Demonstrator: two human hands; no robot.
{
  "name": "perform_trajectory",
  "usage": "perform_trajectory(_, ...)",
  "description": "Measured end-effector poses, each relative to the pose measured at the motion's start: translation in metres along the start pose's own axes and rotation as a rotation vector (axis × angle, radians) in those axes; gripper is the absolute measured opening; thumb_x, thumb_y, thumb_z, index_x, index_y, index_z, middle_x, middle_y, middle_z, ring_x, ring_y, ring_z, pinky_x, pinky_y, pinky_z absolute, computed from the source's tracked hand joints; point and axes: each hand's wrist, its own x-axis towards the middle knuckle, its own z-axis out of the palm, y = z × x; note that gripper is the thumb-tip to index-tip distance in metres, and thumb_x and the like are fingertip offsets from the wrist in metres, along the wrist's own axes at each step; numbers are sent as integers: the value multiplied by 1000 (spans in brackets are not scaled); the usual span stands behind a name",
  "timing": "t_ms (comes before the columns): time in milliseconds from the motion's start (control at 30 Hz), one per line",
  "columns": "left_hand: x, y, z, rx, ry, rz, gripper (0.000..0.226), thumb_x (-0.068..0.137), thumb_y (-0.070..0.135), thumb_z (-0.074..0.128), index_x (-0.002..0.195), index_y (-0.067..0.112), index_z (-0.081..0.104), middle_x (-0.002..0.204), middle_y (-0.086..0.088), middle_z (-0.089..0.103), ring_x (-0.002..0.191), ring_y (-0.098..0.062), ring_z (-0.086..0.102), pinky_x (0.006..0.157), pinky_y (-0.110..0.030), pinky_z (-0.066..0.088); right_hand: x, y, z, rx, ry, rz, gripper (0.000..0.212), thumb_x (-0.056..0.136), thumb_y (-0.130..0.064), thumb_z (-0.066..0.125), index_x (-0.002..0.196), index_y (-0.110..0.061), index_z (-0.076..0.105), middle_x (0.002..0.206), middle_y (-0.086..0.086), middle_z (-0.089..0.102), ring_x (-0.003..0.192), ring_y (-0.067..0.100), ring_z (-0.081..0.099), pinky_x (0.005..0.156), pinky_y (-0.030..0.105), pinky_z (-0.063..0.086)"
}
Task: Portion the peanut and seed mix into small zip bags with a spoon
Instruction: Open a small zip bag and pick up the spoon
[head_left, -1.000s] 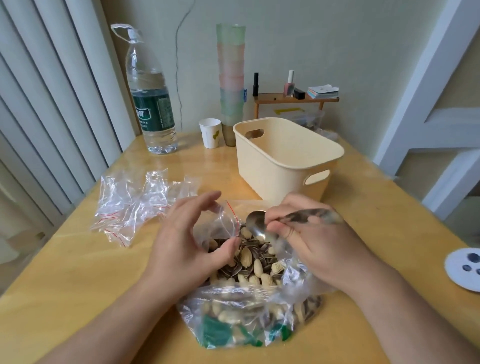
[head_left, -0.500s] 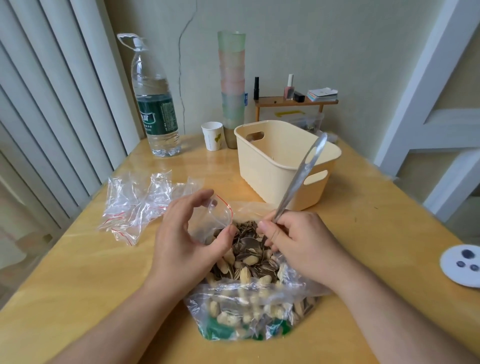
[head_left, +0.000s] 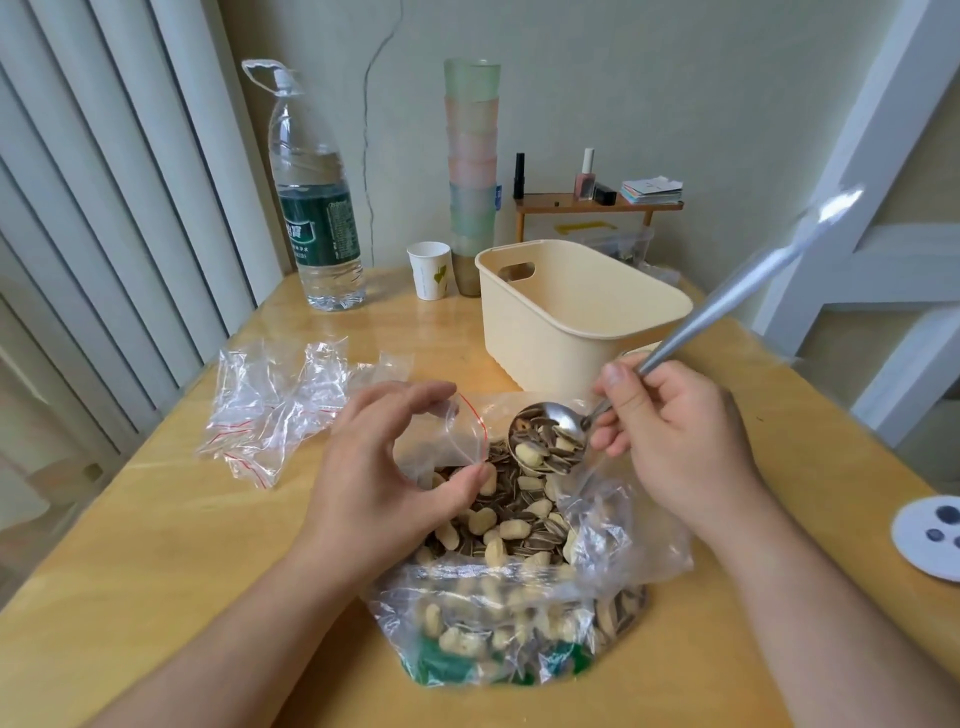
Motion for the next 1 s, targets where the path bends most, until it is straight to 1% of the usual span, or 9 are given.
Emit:
perform_trajectory(100, 1, 1, 4, 5, -37, -12, 63, 70, 59, 83, 127, 37, 65, 119, 30, 61, 120, -10, 60, 99, -50, 52, 5, -13, -4, -14, 39, -28, 20, 102, -33, 58, 86, -27, 69, 69, 2, 73, 63, 20, 71, 64, 42, 60)
perform_trajectory(267, 1, 11, 3, 6, -19, -53, 63, 68, 64, 80, 124, 41, 64, 116, 29, 64, 116, -7, 61, 97, -46, 53, 16, -40, -3, -70, 50, -86, 20, 103, -36, 59, 87, -30, 69, 68, -2, 73, 61, 15, 72, 66, 42, 61)
perform_trajectory(400, 0, 14, 2, -42, 34, -145, 66, 64, 70, 78, 123, 46, 63, 110, 23, 69, 110, -2, 63, 95, -36, 52, 19, -55, 7, -117, 30, -117, 20, 104, -38, 60, 89, -29, 69, 68, -5, 74, 61, 11, 72, 69, 41, 63)
perform_trajectory(533, 0, 17, 2, -76, 53, -203, 63, 60, 77, 75, 116, 52, 61, 107, 30, 68, 109, 10, 60, 89, -18, 46, 16, -62, 16, -188, -6, -202, 16, 103, -37, 61, 94, -29, 71, 67, -6, 73, 66, 9, 73, 74, 42, 62)
perform_trajectory(633, 0, 18, 5, -64, 36, -233, 64, 59, 78, 75, 116, 54, 59, 106, 30, 69, 108, 11, 61, 97, -27, 52, 13, -64, 19, -273, -25, -288, 18, 102, -35, 64, 94, -23, 74, 69, -7, 71, 69, 8, 71, 76, 44, 60)
perform_trajectory(733, 0, 21, 6, -27, 31, -248, 69, 60, 78, 74, 121, 47, 62, 103, 30, 68, 105, 10, 62, 98, -36, 55, 11, -64, 21, -353, -48, -397, 20, 102, -33, 65, 92, -19, 75, 79, -10, 69, 74, 12, 69, 75, 40, 57)
perform_trajectory(833, 0, 23, 5, 6, 17, -271, 71, 64, 74, 80, 125, 40, 64, 100, 32, 65, 103, 13, 60, 96, -35, 55, 7, -63, 20, -432, -87, -464, 21, 99, -39, 63, 93, -23, 75, 82, -8, 67, 78, 13, 65, 74, 38, 52)
perform_trajectory(933, 1, 23, 5, 28, -2, -283, 72, 62, 78, 74, 124, 42, 63, 98, 36, 63, 103, 13, 60, 97, -38, 54, 5, -63, 18, -472, -89, -518, 24, 98, -41, 61, 94, -22, 75, 83, -3, 68, 80, 17, 63, 73, 39, 50)
perform_trajectory(1000, 1, 23, 6, 45, -13, -281, 71, 63, 75, 78, 124, 42, 63, 97, 38, 62, 103, 15, 60, 97, -35, 54, 4, -63, 18, -485, -88, -538, 29, 98, -44, 58, 94, -20, 75, 84, 0, 68, 80, 20, 63, 71, 41, 50)
